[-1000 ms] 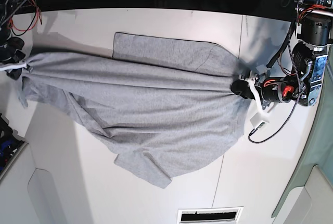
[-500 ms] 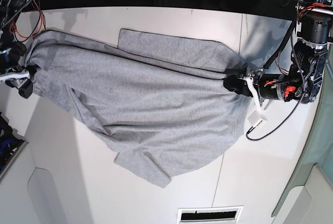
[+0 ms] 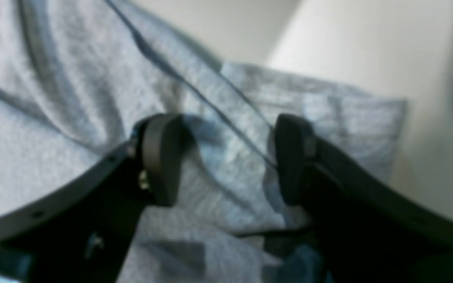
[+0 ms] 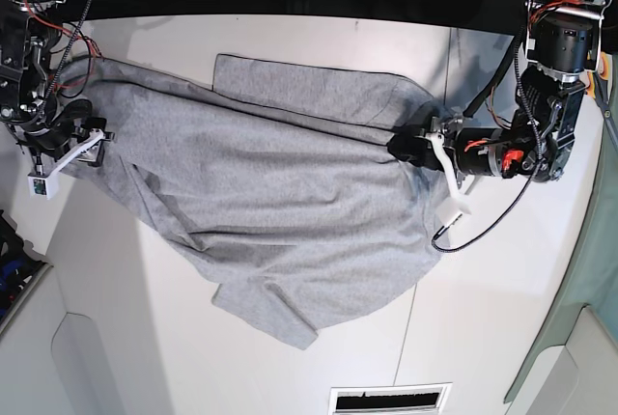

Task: Layout the t-shirt on the table in an organized manner, then fold the t-shirt properly
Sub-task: 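Regrasp the shirt edge with the right gripper and pull it taut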

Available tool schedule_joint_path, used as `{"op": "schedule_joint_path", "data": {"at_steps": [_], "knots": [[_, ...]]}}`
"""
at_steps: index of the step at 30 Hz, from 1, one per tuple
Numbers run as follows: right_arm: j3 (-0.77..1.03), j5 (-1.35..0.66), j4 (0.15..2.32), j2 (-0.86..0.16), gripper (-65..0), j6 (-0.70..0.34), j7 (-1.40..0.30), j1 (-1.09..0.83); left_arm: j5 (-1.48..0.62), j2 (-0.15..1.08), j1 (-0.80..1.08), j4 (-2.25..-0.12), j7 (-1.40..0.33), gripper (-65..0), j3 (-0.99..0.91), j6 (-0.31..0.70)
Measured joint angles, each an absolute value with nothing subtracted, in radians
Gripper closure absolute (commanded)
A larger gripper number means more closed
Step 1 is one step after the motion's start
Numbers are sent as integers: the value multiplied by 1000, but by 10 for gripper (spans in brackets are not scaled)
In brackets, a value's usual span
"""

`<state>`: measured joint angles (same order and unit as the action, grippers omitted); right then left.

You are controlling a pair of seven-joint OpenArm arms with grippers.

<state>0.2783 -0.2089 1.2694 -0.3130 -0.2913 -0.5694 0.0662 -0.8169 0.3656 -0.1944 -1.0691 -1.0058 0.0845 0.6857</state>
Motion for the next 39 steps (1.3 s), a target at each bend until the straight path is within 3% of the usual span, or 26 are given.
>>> {"op": "schedule_joint_path", "data": {"at_steps": [2,6,9,17,28,29,31,33,34,39], "knots": [[273,-212,1277,-313,-319,-292,-569,67,-817,366,-195,-1069,-1005,-241,84,686],[273,-218,1290,-316,-110,-295,-586,67,-817,366,-195,-1069,-1006,-241,84,686],[273,-220,1290,-316,0,-295,-586,67,-832,366,-194,-1069,-1006,-241,84,686],[273,-214,1290,-340,0,-349,-457,91,-845,336,-194,-1069,-1007,-241,84,686],[273,-190,1285,-366,0,-348,-453,379,-830,338,-192,-1069,-1007,-241,84,686],[273,-175,1279,-366,-46,-347,-453,406,-828,338,-192,-1069,-1006,-241,84,686],[273,-160,1256,-366,-213,-324,-448,459,-820,338,-192,-1069,-1006,-241,84,686],[273,-161,1225,-369,-338,-311,-441,495,-810,338,-192,-1071,-1005,-241,84,688],[273,-162,1212,-369,-367,-310,-442,499,-801,338,-192,-1071,-1003,-241,84,689],[273,-208,1184,-368,-371,-300,-649,451,-788,339,-192,-1073,-993,-241,84,690]]}}
